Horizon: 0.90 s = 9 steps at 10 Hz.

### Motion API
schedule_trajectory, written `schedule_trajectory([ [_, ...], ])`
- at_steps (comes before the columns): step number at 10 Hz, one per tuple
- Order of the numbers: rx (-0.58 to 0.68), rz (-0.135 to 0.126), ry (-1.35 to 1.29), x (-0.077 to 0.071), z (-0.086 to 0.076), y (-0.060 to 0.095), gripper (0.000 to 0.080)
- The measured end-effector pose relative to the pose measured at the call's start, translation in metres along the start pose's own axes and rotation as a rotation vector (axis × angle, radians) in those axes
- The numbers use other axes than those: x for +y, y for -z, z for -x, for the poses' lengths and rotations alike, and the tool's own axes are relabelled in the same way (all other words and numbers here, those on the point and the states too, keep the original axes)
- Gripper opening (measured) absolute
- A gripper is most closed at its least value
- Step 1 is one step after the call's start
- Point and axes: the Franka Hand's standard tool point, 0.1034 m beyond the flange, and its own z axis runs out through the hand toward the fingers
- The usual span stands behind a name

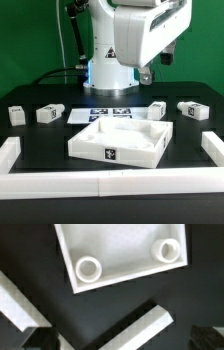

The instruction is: Assemble square table

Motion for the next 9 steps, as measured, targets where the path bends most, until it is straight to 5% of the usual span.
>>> schedule_trajectory([
  [5,-0.002,0.012,0.021,0.0,0.001,-0.001,0.065],
  [7,0.004,0.103,0.062,-0.019,0.016,-0.013,0.065],
  [9,0.026,0.147,0.07,-0.039,0.035,-0.035,0.065],
])
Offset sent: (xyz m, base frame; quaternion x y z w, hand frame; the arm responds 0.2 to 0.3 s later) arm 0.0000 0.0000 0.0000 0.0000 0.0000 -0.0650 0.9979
